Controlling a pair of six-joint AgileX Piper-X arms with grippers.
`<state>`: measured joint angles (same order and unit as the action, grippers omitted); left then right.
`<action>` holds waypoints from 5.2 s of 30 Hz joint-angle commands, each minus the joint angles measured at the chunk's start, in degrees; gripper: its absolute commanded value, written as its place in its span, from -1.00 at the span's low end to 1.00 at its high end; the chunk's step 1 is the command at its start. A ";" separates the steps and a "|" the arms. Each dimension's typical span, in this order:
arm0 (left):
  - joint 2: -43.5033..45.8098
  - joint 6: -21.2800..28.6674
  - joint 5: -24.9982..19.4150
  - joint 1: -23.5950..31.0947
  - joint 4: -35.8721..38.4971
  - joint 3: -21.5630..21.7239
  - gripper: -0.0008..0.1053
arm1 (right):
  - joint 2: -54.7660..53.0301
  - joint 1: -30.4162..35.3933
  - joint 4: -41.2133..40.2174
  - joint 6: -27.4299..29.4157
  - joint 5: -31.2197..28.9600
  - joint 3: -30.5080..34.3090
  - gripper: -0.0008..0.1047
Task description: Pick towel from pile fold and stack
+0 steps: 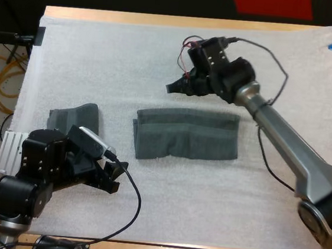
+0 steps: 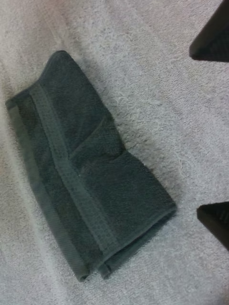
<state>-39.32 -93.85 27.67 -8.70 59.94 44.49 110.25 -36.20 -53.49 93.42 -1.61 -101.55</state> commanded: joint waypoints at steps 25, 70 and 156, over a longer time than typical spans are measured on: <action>0.31 -0.38 0.45 -0.10 -1.80 0.31 0.15 | -22.73 20.28 -12.83 1.92 8.71 13.77 1.00; -5.07 -12.28 10.39 -0.10 -9.23 0.31 0.15 | -12.28 22.81 37.07 -19.74 41.60 53.22 1.00; -5.07 -10.30 16.28 -0.10 -7.60 0.31 0.15 | -17.81 6.41 16.12 -7.66 22.56 36.07 0.91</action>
<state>-44.59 -104.64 43.10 -8.70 52.40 44.49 93.52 -29.92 -36.30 84.65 19.81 -64.83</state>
